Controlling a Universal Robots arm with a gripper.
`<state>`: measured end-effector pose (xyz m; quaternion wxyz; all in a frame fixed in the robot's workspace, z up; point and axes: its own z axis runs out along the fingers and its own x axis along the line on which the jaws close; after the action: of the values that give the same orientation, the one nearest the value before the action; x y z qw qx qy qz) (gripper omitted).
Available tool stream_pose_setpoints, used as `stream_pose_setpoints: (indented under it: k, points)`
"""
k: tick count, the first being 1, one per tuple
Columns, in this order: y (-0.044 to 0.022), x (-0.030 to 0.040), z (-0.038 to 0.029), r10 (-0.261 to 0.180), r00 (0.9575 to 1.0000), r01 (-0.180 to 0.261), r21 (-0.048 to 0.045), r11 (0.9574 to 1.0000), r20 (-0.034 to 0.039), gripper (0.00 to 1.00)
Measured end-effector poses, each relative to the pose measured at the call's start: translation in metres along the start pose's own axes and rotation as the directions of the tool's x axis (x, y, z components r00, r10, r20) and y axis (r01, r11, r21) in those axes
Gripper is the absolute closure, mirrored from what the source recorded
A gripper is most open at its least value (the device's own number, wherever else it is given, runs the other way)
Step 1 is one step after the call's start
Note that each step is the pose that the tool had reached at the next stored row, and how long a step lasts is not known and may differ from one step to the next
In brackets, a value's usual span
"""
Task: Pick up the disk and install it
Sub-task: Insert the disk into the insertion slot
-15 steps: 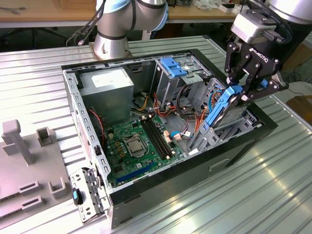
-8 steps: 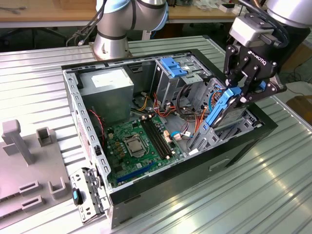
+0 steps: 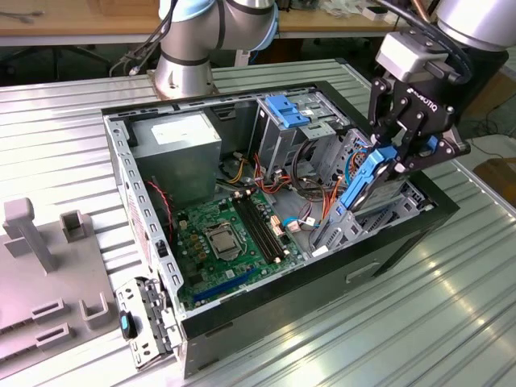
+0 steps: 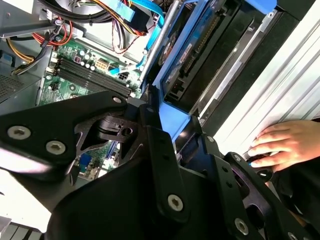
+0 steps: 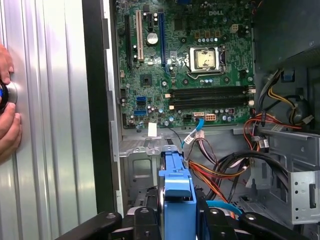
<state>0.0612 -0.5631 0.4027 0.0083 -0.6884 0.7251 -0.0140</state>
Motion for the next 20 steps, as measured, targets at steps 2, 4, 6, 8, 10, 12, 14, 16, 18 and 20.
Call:
stream_pose_setpoints:
  k: [2,4,6,8,10,12,14,16,18,20]
  points:
    - [0.0001,0.0001,0.0023,0.000,1.0000,0.000,0.0000,1.0000,0.0001,0.64]
    - [0.0001,0.0001,0.0042,0.000,1.0000,0.000,0.0003,1.0000,0.0005,0.64]
    - [0.0001,0.0001,0.0045,0.000,1.0000,0.000,0.0000,1.0000,0.0002,0.64]
    - [0.0001,0.0002,0.0046,0.000,1.0000,0.000,0.0000,1.0000,0.0001,0.64]
    - [0.0002,0.0002,0.0047,0.000,1.0000,0.000,-0.0012,1.0000,0.0001,0.64]
    - [-0.0004,0.0001,0.0029,0.000,1.0000,0.000,-0.0083,1.0000,0.0013,0.64]
    - [-0.0011,0.0003,-0.0042,0.000,1.0000,0.000,-0.0155,0.9999,0.0018,0.64]
    - [-0.0018,0.0001,-0.0097,0.000,1.0000,0.000,-0.0194,0.9998,-0.0012,0.64]
    - [-0.0020,0.0001,-0.0094,0.000,1.0000,0.000,-0.0194,0.9998,-0.0008,0.64]
    - [-0.0020,0.0001,-0.0082,0.000,1.0000,0.000,-0.0196,0.9998,-0.0009,0.64]
